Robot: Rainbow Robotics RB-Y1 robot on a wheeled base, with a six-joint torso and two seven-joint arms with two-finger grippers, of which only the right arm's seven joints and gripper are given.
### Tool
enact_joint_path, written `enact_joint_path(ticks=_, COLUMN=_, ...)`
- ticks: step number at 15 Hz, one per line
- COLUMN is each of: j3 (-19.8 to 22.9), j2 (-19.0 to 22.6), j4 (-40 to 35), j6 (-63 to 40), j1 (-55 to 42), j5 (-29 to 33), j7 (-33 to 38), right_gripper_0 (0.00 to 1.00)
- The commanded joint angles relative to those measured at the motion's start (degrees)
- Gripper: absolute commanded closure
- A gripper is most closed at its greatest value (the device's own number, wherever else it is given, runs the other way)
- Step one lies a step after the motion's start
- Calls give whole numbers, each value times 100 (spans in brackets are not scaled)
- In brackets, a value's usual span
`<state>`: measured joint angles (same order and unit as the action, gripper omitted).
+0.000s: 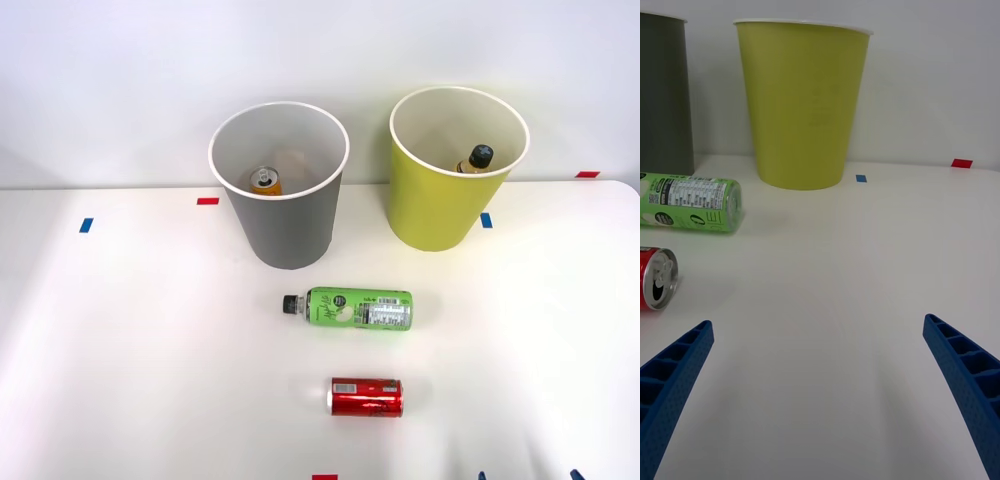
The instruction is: Put cans in the gray bin, plastic bottles in the light green bin
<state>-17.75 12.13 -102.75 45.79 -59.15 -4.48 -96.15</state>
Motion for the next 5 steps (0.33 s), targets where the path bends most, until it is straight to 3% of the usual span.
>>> enact_joint_path(ticks=1, j3=0, j2=0, j4=0, j6=0, j1=0, j5=0, j7=0, right_gripper_0=3)
enact_joint_path(ticks=5, j3=0, j2=0, j4=0, j6=0, j1=0, j5=0, j7=0, right_gripper_0=3)
